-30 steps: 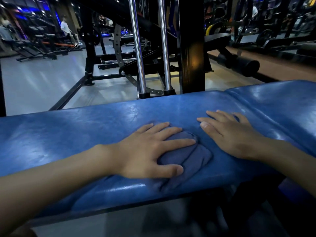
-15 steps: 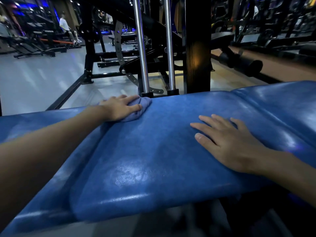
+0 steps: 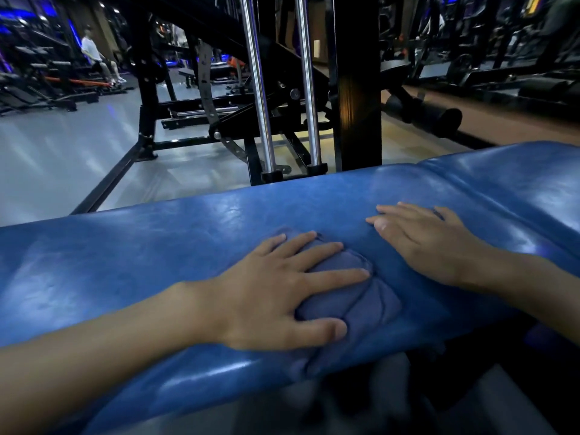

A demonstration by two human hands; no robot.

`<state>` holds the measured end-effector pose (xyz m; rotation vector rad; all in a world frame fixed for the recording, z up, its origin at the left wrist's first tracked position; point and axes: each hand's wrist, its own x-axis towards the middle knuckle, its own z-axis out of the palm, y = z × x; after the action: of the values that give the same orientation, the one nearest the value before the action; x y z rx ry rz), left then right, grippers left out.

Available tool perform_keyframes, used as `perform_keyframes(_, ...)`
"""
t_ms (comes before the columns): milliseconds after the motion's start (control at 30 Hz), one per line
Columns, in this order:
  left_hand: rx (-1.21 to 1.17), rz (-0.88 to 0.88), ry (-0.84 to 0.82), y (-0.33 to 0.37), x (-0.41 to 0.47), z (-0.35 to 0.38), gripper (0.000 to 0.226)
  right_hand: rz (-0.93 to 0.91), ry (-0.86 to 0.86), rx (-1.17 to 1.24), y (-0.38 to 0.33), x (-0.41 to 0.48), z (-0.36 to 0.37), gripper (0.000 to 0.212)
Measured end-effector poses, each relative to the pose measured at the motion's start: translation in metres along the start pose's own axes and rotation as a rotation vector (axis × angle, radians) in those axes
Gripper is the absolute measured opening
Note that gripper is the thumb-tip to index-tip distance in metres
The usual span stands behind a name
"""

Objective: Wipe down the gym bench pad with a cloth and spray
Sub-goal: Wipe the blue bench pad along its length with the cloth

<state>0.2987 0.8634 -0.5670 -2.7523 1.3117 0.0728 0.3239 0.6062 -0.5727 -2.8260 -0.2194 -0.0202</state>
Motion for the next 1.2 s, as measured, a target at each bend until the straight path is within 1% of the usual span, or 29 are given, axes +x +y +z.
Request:
perform_keyframes(100, -0.017, -0.020, 0.001, -0.016, 0.007, 0.000, 0.074, -0.019, 0.073, 0.045, -0.017, 0.003, 0.002, 0.053)
perform_keyframes(133, -0.031, -0.044, 0.002, -0.026, 0.010, 0.001, 0.074, -0.024, 0.063, 0.038, -0.021, 0.003, 0.004, 0.053)
perform_keyframes(233, -0.075, -0.164, 0.045, -0.074, 0.016, 0.007, 0.076, -0.025, -0.043, -0.043, -0.026, 0.003, 0.014, 0.052)
perform_keyframes(300, -0.084, -0.309, 0.056, -0.117, 0.016, 0.010, 0.079, -0.027, -0.062, -0.043, -0.025, 0.003, 0.017, 0.055)
perform_keyframes(400, -0.126, -0.593, 0.019, -0.166, 0.012, 0.010, 0.089, -0.027, -0.042, -0.057, -0.025, 0.003, 0.017, 0.058)
perform_keyframes(467, -0.139, -0.680, 0.018, -0.176, 0.011, 0.009, 0.094, -0.024, -0.034, -0.084, -0.027, 0.004, 0.018, 0.059)
perform_keyframes(567, -0.114, -0.655, 0.014, -0.166, 0.010, 0.010, 0.088, -0.030, -0.045, -0.124, -0.028, 0.002, 0.019, 0.063)
perform_keyframes(667, -0.086, -0.573, 0.003, -0.145, 0.000, 0.010, 0.086, -0.026, -0.063, -0.164, -0.029, 0.003, 0.019, 0.065)
perform_keyframes(767, -0.070, -0.468, -0.035, -0.112, -0.009, 0.008, 0.083, -0.028, -0.064, -0.202, -0.030, 0.003, 0.020, 0.063)
perform_keyframes(867, -0.035, -0.338, -0.057, -0.073, -0.019, 0.007, 0.072, -0.038, -0.045, -0.208, -0.029, 0.002, 0.020, 0.067)
perform_keyframes(933, -0.017, -0.247, -0.050, -0.047, -0.029, 0.006, 0.068, -0.050, -0.035, -0.210, -0.028, 0.003, 0.021, 0.069)
perform_keyframes(1033, 0.004, -0.129, 0.008, -0.015, -0.042, 0.006, 0.068, -0.054, -0.009, -0.209, -0.026, 0.004, 0.022, 0.070)
perform_keyframes(1100, -0.017, -0.107, 0.011, -0.007, -0.044, 0.005, 0.067, -0.048, -0.010, -0.192, -0.027, 0.004, 0.022, 0.069)
perform_keyframes(1200, -0.057, -0.152, -0.062, -0.013, -0.038, 0.002, 0.067, -0.040, -0.026, -0.201, -0.027, 0.002, 0.021, 0.065)
